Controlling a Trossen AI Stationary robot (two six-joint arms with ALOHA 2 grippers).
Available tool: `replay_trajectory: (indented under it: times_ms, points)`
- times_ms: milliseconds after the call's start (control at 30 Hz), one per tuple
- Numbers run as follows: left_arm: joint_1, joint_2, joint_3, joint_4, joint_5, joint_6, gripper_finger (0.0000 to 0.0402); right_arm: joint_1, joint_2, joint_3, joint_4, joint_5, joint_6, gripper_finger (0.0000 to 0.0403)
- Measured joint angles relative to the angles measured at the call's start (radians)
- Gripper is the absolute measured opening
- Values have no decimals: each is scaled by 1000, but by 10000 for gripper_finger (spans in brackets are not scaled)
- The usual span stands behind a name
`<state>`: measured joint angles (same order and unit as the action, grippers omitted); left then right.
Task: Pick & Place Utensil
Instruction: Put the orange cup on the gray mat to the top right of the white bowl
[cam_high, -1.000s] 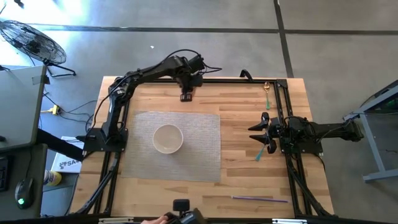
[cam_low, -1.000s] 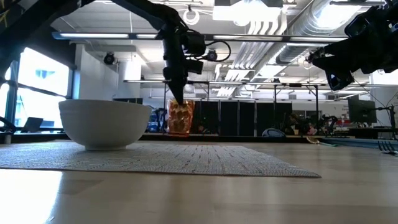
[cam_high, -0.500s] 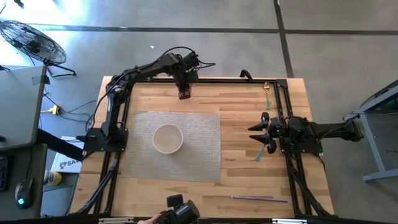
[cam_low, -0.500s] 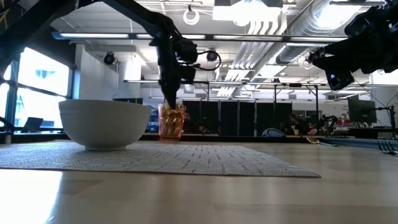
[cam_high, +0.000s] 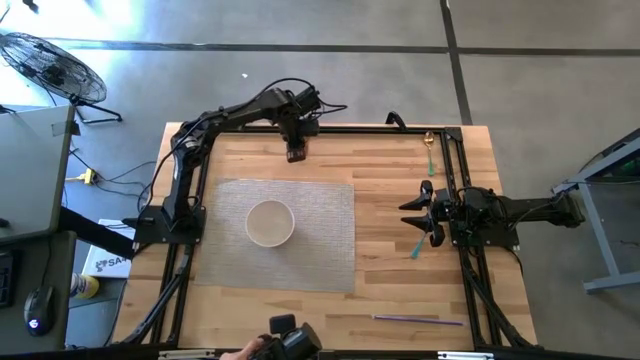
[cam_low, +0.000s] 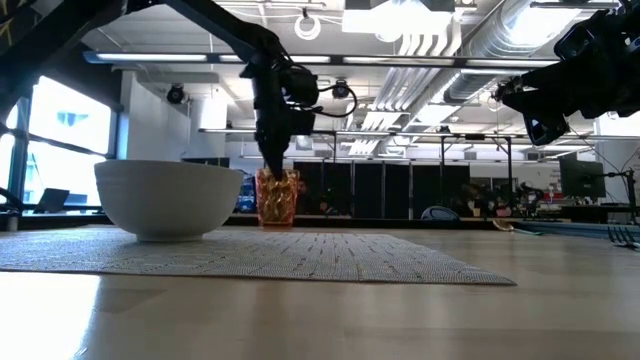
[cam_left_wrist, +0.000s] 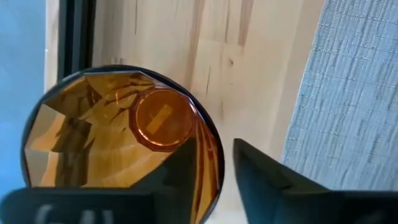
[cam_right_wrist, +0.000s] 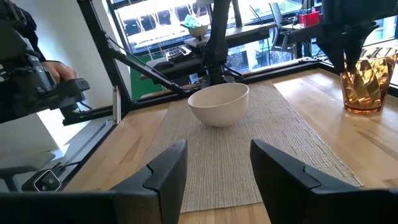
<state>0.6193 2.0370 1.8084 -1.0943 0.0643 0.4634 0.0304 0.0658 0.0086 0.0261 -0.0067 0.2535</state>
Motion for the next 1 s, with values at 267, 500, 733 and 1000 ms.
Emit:
replay_trajectory:
  times_ms: [267, 500, 733, 1000]
  points:
    - [2, 0, 80, -27, -2, -49, 215, 0, 0, 0, 0, 0, 0, 170]
    - [2, -4, 171, -133, -37, -119, 249, 0, 0, 0, 0, 0, 0, 169]
    - [3, -107, 135, -230, -26, -175, 250, 0, 0, 0, 0, 0, 0, 170]
    - [10, -375, -209, -14, -15, -252, 250, 0, 0, 0, 0, 0, 0, 169]
